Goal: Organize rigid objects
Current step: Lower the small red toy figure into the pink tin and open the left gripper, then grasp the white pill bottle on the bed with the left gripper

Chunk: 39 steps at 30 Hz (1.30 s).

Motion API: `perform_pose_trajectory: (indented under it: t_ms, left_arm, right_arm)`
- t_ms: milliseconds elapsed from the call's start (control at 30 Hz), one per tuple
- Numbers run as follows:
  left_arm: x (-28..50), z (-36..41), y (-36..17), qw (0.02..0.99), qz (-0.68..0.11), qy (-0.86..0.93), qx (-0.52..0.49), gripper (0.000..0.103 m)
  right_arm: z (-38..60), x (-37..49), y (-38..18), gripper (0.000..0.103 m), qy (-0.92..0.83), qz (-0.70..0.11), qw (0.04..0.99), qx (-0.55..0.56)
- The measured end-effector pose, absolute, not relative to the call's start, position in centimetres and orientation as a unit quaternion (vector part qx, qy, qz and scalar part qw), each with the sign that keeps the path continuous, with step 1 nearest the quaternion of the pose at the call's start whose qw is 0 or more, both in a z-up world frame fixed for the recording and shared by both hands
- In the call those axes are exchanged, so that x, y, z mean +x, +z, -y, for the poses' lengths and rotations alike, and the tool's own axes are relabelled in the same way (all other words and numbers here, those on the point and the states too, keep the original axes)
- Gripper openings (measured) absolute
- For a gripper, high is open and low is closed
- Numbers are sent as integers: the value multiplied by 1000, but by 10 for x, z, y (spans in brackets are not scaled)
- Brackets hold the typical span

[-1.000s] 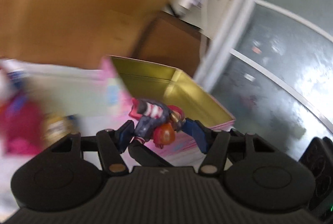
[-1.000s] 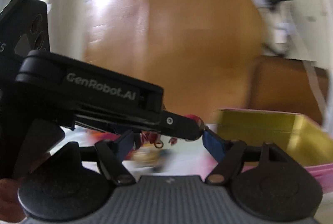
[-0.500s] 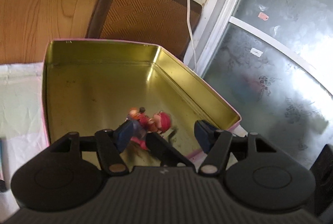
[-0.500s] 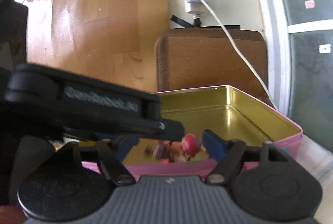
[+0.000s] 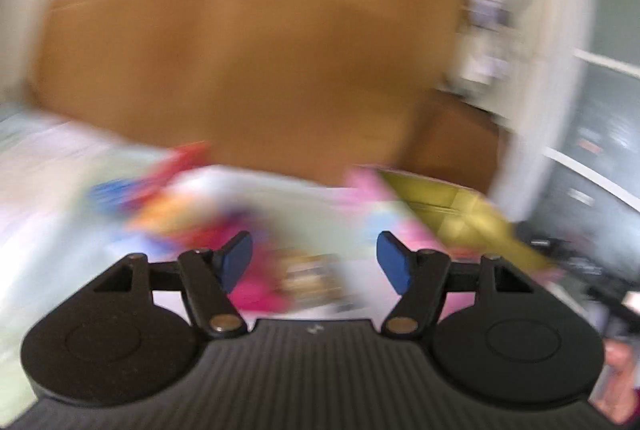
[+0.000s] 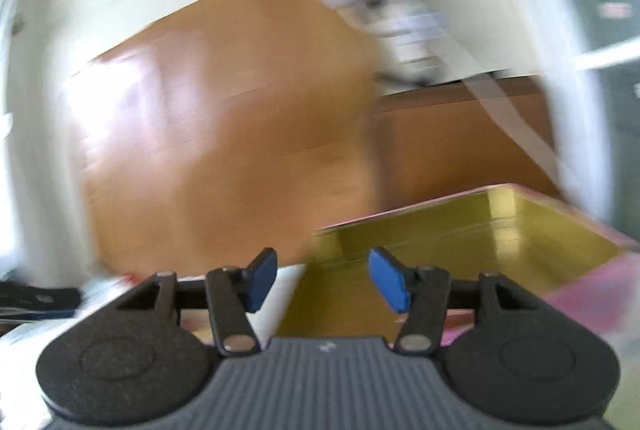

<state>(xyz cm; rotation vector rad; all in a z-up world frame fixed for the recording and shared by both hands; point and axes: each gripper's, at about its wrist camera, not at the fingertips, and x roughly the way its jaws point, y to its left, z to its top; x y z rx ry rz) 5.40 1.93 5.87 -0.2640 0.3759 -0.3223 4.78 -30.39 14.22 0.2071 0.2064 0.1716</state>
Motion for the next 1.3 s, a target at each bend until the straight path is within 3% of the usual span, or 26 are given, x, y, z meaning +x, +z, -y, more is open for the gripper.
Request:
perform_pose_trajectory:
  t_ms: [200,333,500,700,867,1000,1100,1167,1300]
  left_arm:
    - [52,-98,30,956,-199,-72,-202,70]
    - [66,-113,19,937,-207,-91,-265,70]
    - [77,-116,5,927,-213,-103,-293,70]
    - [62,-140,1,912,-192,-109,-345,75]
    - [55,-148,0,906,-183,-113,-365,75]
    - [57,-148,4,907,-183,-111,-362,83]
    - [72,-144,12,912,-192,-117,-343,87]
    - [89,-140,20,917,-203,-130,-318,94]
    - [119,-133,23,922,-231,-135,-280,95]
  right_arm:
    - [178,108,135,39,240,-195,949,57]
    - [126,185,146,33,247,-251,933,75]
    - [79,249,142,34,237,-334,911,52]
    - [81,193,124,34,285,-354,889,60]
    - [70,120,92,29,361,-396,844,28]
    - [69,81,85,29,357,-345,868,-27]
    - [68,77,93,42,333,-297,894,-51]
    - [65,77,97,59,321,-277,904,-65]
    - [58,94,90,67,305,-281,908,-66]
